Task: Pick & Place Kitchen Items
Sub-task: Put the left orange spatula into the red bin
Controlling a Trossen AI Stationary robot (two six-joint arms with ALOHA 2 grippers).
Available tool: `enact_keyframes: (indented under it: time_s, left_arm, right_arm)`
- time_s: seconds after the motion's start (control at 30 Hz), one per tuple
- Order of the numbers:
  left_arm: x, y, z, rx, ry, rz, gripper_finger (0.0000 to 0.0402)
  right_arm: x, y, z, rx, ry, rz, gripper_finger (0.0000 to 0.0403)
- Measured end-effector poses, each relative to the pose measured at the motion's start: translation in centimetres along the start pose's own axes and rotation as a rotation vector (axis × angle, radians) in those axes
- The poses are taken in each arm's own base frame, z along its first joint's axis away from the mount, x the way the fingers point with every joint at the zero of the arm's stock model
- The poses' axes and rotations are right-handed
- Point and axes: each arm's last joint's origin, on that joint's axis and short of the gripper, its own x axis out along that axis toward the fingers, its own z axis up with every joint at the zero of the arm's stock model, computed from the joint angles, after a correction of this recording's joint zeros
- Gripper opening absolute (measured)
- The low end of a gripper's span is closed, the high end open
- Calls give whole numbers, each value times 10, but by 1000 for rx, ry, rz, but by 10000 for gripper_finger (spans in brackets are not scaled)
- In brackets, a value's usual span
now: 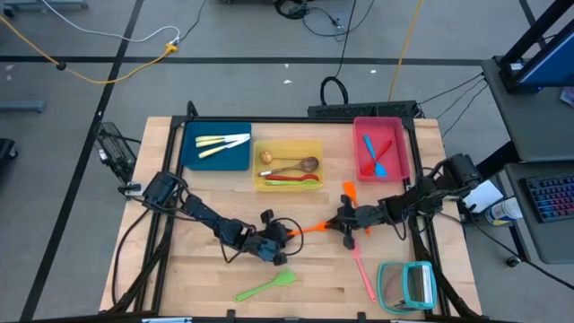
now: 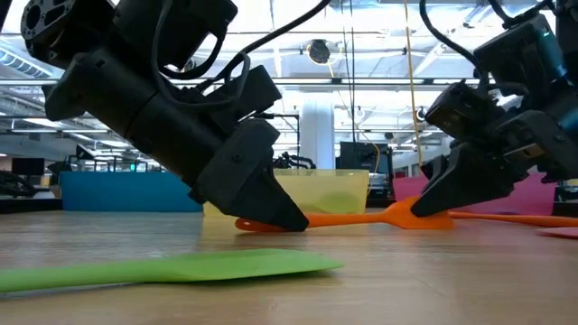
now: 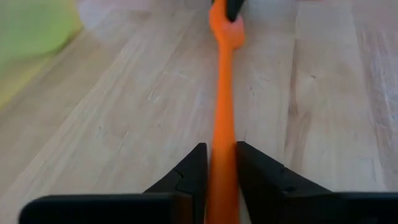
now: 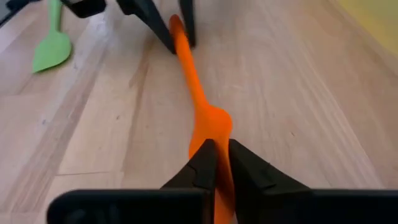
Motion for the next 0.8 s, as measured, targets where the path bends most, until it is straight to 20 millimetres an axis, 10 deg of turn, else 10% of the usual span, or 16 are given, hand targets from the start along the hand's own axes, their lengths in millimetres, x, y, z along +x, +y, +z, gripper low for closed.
enact_keyframes:
  time_s: [0.33,0.8]
  left_arm:
    - [0,-1,1,-130,-6,-9,171]
    - [0,-2,1,-189,-5,-19,179]
  right_arm:
    - [-17,-2,15,-151,-83,1,15]
    - [-67,-14,21,-243,-268,-211,19]
